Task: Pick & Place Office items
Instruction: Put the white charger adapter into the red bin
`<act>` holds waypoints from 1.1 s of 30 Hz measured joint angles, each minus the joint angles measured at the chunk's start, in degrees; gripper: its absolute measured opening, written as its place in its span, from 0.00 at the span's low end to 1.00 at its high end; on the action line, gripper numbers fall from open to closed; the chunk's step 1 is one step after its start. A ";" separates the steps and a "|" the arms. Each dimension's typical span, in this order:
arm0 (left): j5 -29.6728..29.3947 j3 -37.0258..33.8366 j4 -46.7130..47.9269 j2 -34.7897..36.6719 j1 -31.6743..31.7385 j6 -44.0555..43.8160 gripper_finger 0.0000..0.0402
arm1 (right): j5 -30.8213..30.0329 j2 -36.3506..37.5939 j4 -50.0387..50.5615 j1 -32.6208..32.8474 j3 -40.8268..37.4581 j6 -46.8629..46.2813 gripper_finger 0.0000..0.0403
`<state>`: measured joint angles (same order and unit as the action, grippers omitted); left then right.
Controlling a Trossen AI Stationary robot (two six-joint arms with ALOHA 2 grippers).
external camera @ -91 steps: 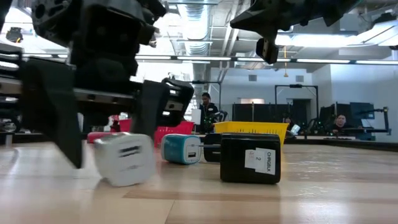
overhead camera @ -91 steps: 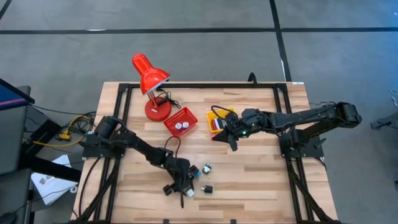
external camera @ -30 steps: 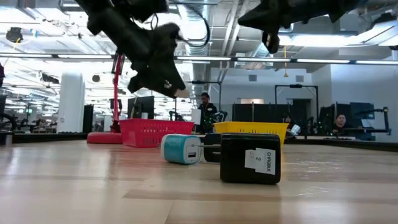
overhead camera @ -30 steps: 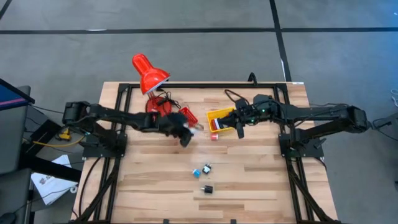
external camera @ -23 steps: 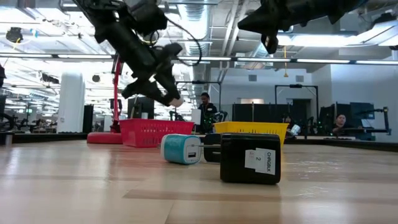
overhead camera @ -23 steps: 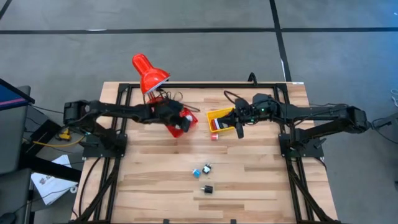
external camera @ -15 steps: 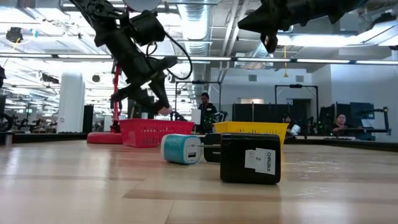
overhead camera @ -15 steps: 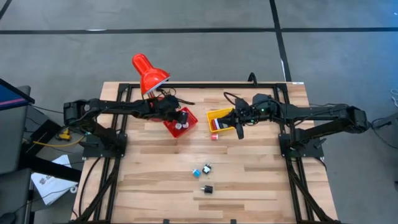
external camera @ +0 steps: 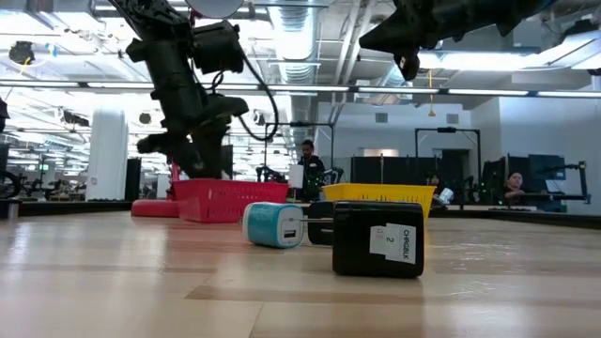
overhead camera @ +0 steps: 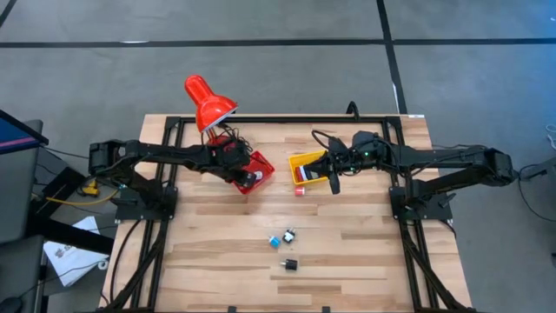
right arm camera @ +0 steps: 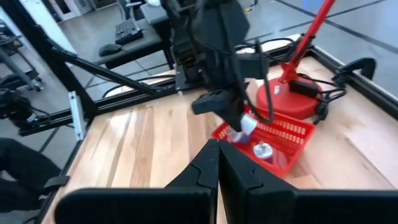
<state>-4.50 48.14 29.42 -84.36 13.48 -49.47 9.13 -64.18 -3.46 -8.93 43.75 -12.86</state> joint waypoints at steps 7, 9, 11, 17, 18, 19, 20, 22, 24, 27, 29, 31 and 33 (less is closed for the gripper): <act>0.01 0.00 -5.97 0.00 -0.60 0.10 0.33 | -1.71 0.00 0.02 -0.24 0.00 -0.02 0.00; -0.55 0.00 -6.03 0.00 -0.60 0.04 0.33 | -1.72 0.00 0.02 -0.24 0.00 -0.04 0.00; -1.94 0.00 -6.02 0.00 -0.60 -0.04 0.33 | -1.71 0.00 0.02 -0.24 0.00 -0.04 0.00; -5.32 0.00 -4.45 0.00 -0.55 0.30 0.33 | -1.72 0.00 0.02 -0.22 0.00 -0.04 0.00; -5.63 0.00 -4.33 0.00 -0.55 0.99 0.33 | -1.71 0.00 0.02 -0.22 0.00 -0.04 0.00; -6.04 0.00 -4.41 0.00 -0.55 1.70 0.33 | -1.71 0.00 0.02 -0.22 0.00 -0.02 0.00; -6.48 0.00 -4.47 0.00 -0.61 2.47 0.33 | -1.71 0.00 0.02 -0.24 0.00 0.27 0.00; -6.65 0.00 -4.43 0.00 -0.66 2.68 0.33 | -1.72 0.00 0.02 -0.24 0.00 1.50 0.00; -6.64 0.00 -4.43 0.00 -0.66 2.72 0.33 | -1.73 0.00 0.02 -0.24 0.00 2.33 0.00; -6.64 0.00 -4.34 0.00 -0.67 3.00 0.33 | -1.74 0.00 0.02 -0.24 0.00 2.67 0.00; -6.64 0.00 -4.34 0.00 -0.66 4.23 0.33 | -1.75 0.00 0.02 -0.24 0.00 2.69 0.00; -6.53 0.06 -4.29 0.00 -0.22 4.42 0.33 | -1.83 0.00 0.02 -0.24 0.00 2.78 0.00; -5.47 0.76 -3.79 -0.02 0.64 4.49 0.33 | -3.33 -0.44 -0.20 -0.19 0.00 2.80 0.00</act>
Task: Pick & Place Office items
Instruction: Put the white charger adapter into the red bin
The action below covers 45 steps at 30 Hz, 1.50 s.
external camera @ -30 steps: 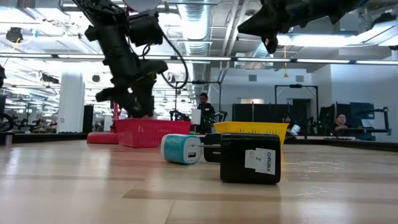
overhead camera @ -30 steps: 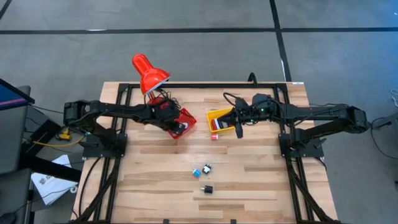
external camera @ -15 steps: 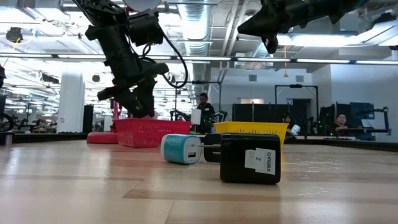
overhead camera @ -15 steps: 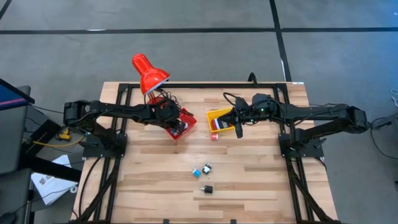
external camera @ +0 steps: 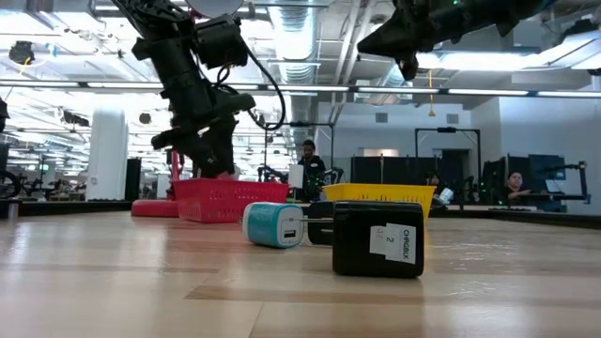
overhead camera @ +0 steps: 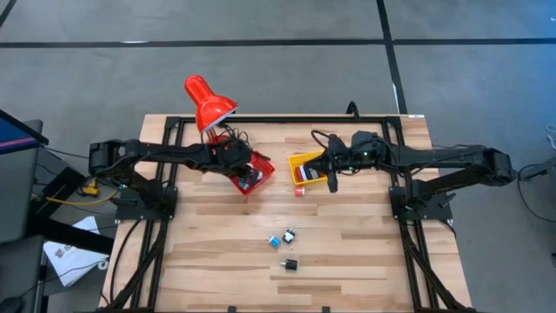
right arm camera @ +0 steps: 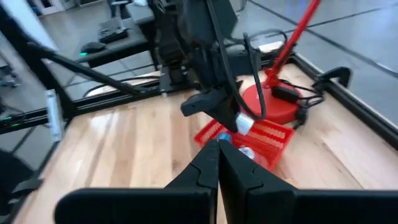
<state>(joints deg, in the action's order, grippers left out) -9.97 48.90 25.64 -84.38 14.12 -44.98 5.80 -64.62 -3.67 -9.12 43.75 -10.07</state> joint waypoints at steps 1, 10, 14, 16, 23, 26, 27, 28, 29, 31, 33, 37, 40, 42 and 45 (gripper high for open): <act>0.35 0.60 -0.07 0.00 0.42 0.03 0.33 | -1.04 -0.52 -0.38 0.02 0.00 0.00 0.00; 5.63 3.30 -2.30 0.00 -1.87 13.76 0.33 | 2.88 -10.32 -7.48 -0.01 -0.09 -4.99 0.00; 18.64 3.30 -8.77 0.00 -4.98 19.02 0.33 | 9.81 -13.55 -13.82 1.10 -0.09 -1.11 0.02; 23.39 3.30 -13.94 0.00 -6.76 19.08 0.33 | 10.75 -14.29 -16.07 2.14 0.02 0.05 0.06; 27.30 3.30 -26.87 0.00 -10.59 13.69 0.34 | 10.51 -13.87 -15.22 4.33 0.00 1.51 0.33; 27.30 3.28 -27.45 0.00 -10.70 11.34 0.34 | 10.64 -13.86 -15.14 5.13 0.00 1.63 0.46; 27.29 3.28 -27.44 0.00 -10.68 10.56 0.34 | 10.64 -13.86 -15.16 5.56 0.00 2.53 0.50; 27.28 3.28 -27.44 0.00 -10.65 9.87 0.34 | 10.62 -13.86 -15.15 6.14 0.00 4.16 0.53; 27.29 3.28 -27.49 0.00 -10.52 8.94 0.34 | 10.62 -13.86 -15.16 6.85 0.00 6.36 0.56; 27.26 3.26 -28.06 0.00 -10.42 6.77 0.34 | 10.57 -13.86 -15.18 8.36 0.00 10.85 0.60; 27.23 3.24 -30.17 0.00 -10.42 4.10 0.34 | 8.90 -13.99 -15.06 9.74 0.00 13.12 0.63; 30.40 3.09 -36.77 -0.10 -10.42 -0.12 0.34 | 1.09 -14.40 -15.04 11.61 0.00 16.81 0.63; 31.01 3.24 -38.35 0.04 -10.44 -2.19 0.34 | -3.33 -14.15 -16.09 12.70 0.00 19.45 0.63; 31.01 3.22 -38.34 -0.02 -10.42 -3.08 0.34 | -5.12 -13.90 -17.19 13.39 0.01 19.68 0.63; 31.11 3.22 -38.66 0.00 -10.42 -3.54 0.34 | -5.79 -13.88 -17.38 14.15 0.00 19.67 0.63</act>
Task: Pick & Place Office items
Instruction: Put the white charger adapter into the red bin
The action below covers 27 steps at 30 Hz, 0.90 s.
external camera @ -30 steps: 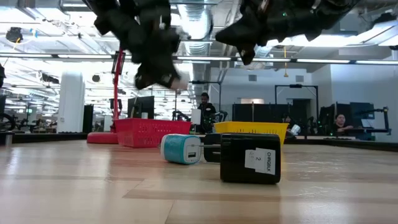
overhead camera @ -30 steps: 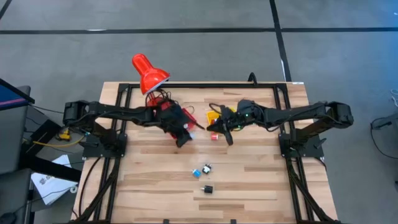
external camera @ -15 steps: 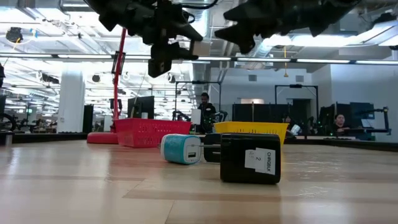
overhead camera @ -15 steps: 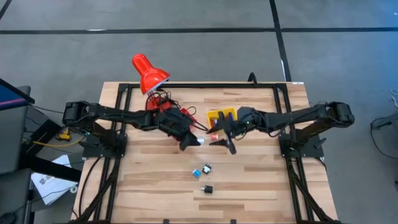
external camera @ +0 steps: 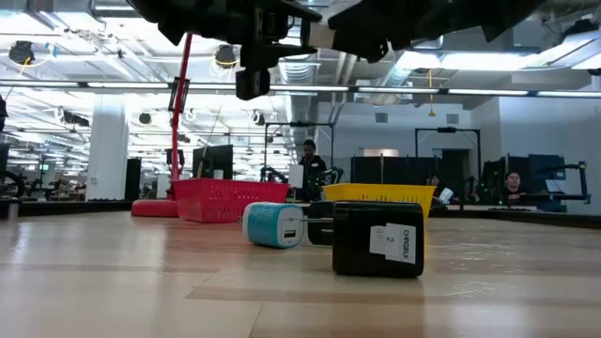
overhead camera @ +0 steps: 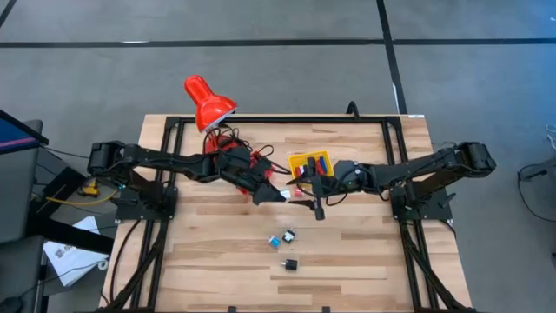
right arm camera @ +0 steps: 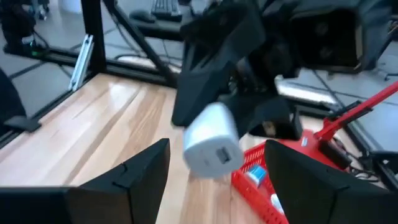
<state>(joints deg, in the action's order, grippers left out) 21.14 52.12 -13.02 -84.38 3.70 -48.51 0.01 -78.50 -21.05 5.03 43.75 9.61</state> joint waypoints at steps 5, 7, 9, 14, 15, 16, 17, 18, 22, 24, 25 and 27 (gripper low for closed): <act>0.10 0.00 -2.03 0.00 0.00 -0.06 0.34 | -0.09 -0.32 -0.83 1.06 0.00 -0.50 0.63; 0.16 0.00 -3.35 0.00 -0.02 -0.43 0.34 | -0.03 -0.30 -0.99 1.06 0.00 -1.41 0.62; 0.29 0.00 -4.88 0.02 -0.02 -1.45 0.34 | -0.09 -0.31 -0.94 1.01 0.00 -1.55 0.59; 0.31 0.00 -4.90 0.02 -0.42 -1.90 0.34 | -0.15 -0.31 -2.21 0.97 0.00 -1.63 0.48; 0.26 0.00 -4.87 0.02 -0.42 -1.90 0.34 | -0.12 -0.31 -2.20 0.97 0.00 -1.64 0.45; 0.29 0.00 -4.85 0.02 -0.42 -1.90 0.34 | -0.09 -0.31 -2.20 0.97 0.00 -1.64 0.42; 0.26 0.00 -4.86 0.02 -0.46 -1.90 0.34 | -0.06 -0.31 -2.20 0.97 0.00 -1.62 0.40; 0.31 0.00 -4.87 0.02 -0.44 -1.92 0.34 | -0.09 -0.31 -2.25 0.97 0.00 -1.59 0.38; 0.61 0.00 -5.00 0.02 -0.44 -2.10 0.34 | -0.04 -0.31 -2.90 1.02 -0.02 -1.42 0.33; 0.75 0.00 -5.16 0.04 -0.46 -2.08 0.34 | -0.04 -0.31 -3.28 1.02 -0.02 -0.98 0.34; 0.72 0.00 -5.16 0.07 -0.46 -1.98 0.34 | -0.03 -0.31 -3.42 1.02 -0.04 -0.64 0.35; 0.77 0.00 -5.26 0.07 -0.44 -1.90 0.34 | -0.04 -0.31 -3.74 1.02 -0.07 -0.59 0.38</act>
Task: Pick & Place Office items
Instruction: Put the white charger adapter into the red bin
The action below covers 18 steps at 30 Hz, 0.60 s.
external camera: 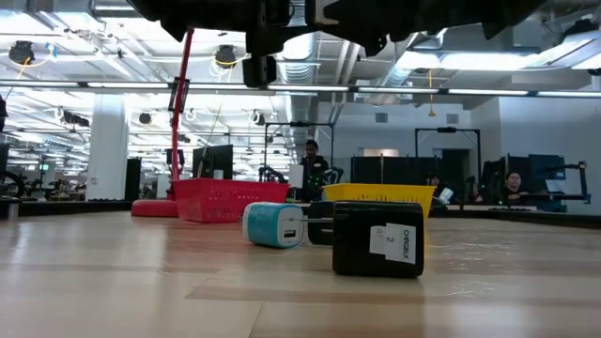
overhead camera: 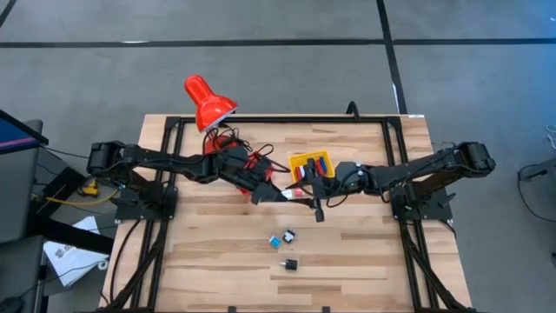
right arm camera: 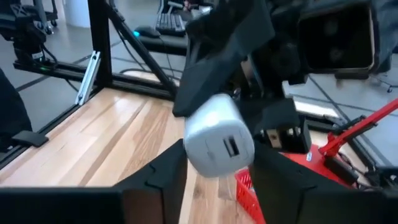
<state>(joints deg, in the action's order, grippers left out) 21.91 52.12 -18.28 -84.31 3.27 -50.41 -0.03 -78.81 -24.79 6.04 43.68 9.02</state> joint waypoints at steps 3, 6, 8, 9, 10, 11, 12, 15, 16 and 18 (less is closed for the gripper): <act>-0.16 0.00 0.42 -0.04 0.02 -0.02 0.34 | -0.01 0.02 -1.15 0.00 0.09 -0.02 0.44; -0.09 0.00 0.33 -0.07 0.02 0.17 0.34 | -0.01 0.00 -0.93 0.00 0.09 -0.02 0.49; -0.06 0.00 0.35 -0.07 0.02 0.39 0.34 | -0.01 0.00 -0.94 0.00 0.09 -0.02 0.51; -0.04 0.00 0.32 -0.07 0.02 0.39 0.34 | -0.01 0.00 -0.86 0.00 0.09 -0.02 0.52; -0.05 0.00 0.29 -0.07 0.02 0.39 0.34 | -0.01 0.00 -0.75 0.07 0.09 -0.02 0.52; -0.04 0.00 0.30 -0.07 0.02 0.39 0.34 | -0.01 0.00 -0.79 0.22 0.09 -0.01 0.53; -0.04 0.00 0.30 -0.07 0.02 0.39 0.34 | -0.01 0.00 -0.87 0.31 0.09 -0.02 0.53; -0.02 0.00 0.28 -0.07 0.02 0.39 0.34 | 0.02 0.00 -1.15 0.49 0.09 -0.02 0.54; -0.02 0.00 0.26 -0.07 0.02 0.39 0.34 | 0.00 0.00 -1.13 0.66 0.09 -0.02 0.54; -0.02 0.00 0.26 -0.07 0.02 0.39 0.34 | 0.02 0.00 -1.14 0.70 0.09 -0.02 0.53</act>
<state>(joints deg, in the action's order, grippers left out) 21.89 52.12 -18.02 -84.38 3.29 -50.02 -0.01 -78.81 -25.93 6.74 43.77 8.99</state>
